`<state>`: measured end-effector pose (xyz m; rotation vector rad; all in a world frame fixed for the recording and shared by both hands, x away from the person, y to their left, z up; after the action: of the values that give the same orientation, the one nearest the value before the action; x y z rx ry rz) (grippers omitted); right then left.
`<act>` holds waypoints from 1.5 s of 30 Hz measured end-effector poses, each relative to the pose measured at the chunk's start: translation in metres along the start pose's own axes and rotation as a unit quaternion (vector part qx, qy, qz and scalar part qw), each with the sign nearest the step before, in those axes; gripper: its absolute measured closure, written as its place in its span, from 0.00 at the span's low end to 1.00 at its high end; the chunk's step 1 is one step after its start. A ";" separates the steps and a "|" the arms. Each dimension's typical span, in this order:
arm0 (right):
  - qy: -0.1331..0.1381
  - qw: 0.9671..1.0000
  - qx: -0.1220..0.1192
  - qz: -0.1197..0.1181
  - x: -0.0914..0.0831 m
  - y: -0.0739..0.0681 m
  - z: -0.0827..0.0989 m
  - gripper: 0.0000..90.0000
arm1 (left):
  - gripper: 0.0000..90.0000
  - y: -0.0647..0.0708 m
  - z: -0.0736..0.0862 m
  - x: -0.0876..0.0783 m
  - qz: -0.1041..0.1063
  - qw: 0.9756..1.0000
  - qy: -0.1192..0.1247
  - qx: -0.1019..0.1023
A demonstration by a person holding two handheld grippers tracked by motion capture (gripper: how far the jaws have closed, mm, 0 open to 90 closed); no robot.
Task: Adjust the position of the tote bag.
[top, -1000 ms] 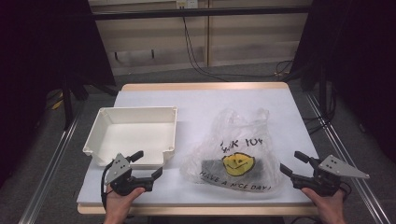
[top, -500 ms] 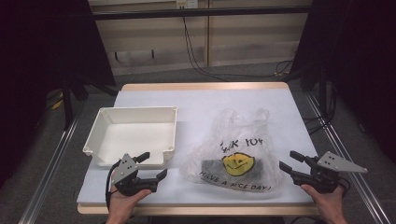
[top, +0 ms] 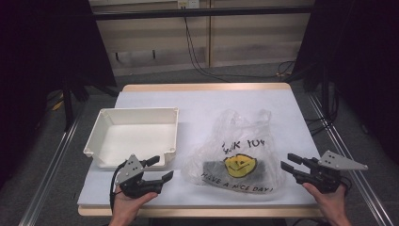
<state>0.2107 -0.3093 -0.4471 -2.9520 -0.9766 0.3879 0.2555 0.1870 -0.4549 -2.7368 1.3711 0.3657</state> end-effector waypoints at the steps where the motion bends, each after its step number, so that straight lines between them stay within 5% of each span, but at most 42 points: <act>1: 0.000 1.000 0.000 0.000 0.000 0.000 0.000 0.64 | 0.31 0.000 -0.001 0.001 0.006 1.000 -0.004 0.002; 6: -0.003 1.000 -0.004 -0.006 0.003 0.003 -0.004 0.63 | 0.36 0.001 -0.008 0.012 0.022 1.000 -0.017 -0.011; 22: -0.006 1.000 -0.020 -0.016 0.021 0.017 -0.026 0.60 | 0.41 0.000 -0.051 0.068 0.053 0.998 -0.033 0.001; 37: -0.016 0.999 -0.027 -0.019 0.041 0.036 -0.048 0.63 | 0.45 -0.011 -0.076 0.129 0.074 0.992 -0.104 0.015; 45: -0.042 0.999 -0.027 -0.007 0.059 0.056 -0.061 0.61 | 0.46 -0.018 -0.089 0.158 0.079 0.986 -0.145 0.023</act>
<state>0.3038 -0.3156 -0.4061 -2.9987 -1.0306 0.4954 0.3769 0.0605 -0.4071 -2.4230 1.4960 0.6998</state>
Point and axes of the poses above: each handheld gripper's, and its own axes: x roughly forward along the jaws, z roughly out of its underside, y roughly to its right, the point moved 2 cm from there along x, roughly forward along the jaws, and after that the axes turned 8 degrees about y, right-handed, at the moved point
